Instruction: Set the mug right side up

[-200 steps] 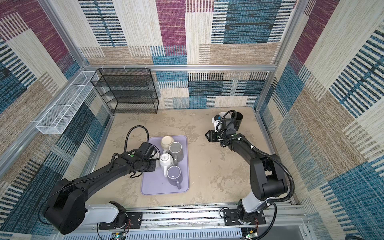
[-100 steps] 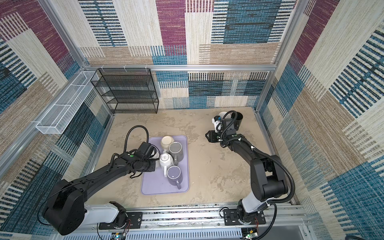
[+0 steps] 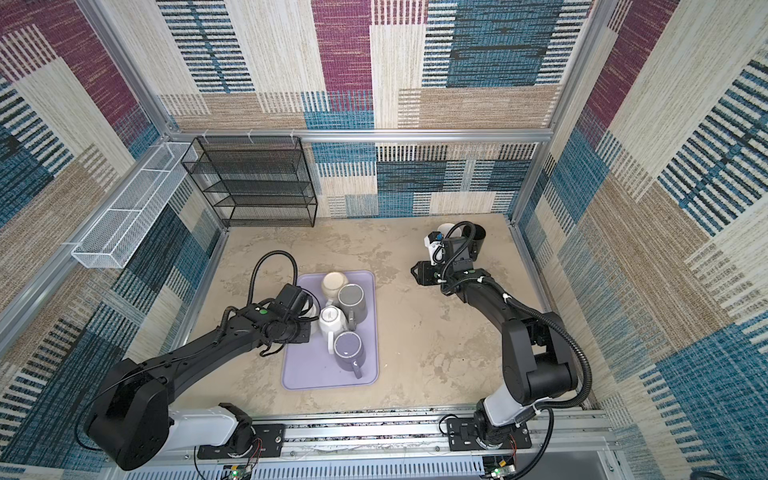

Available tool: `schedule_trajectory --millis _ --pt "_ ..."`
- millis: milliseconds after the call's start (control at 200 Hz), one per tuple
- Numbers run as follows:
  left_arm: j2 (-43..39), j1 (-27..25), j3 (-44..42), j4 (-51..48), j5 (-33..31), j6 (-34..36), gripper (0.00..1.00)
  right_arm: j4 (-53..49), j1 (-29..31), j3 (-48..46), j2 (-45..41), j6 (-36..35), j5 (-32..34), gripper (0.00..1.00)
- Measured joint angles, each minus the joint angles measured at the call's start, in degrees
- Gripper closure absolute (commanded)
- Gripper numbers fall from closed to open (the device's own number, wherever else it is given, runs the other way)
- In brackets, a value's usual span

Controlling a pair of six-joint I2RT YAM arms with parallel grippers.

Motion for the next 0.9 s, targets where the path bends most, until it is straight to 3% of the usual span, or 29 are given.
schedule_trajectory --millis 50,897 --pt "0.00 0.00 0.00 -0.04 0.00 0.02 1.00 0.11 0.00 -0.15 -0.07 0.02 0.00 0.48" --pt "-2.86 1.22 1.70 -0.81 0.39 0.37 1.00 4.48 0.07 -5.86 -1.95 2.73 -3.74 0.48"
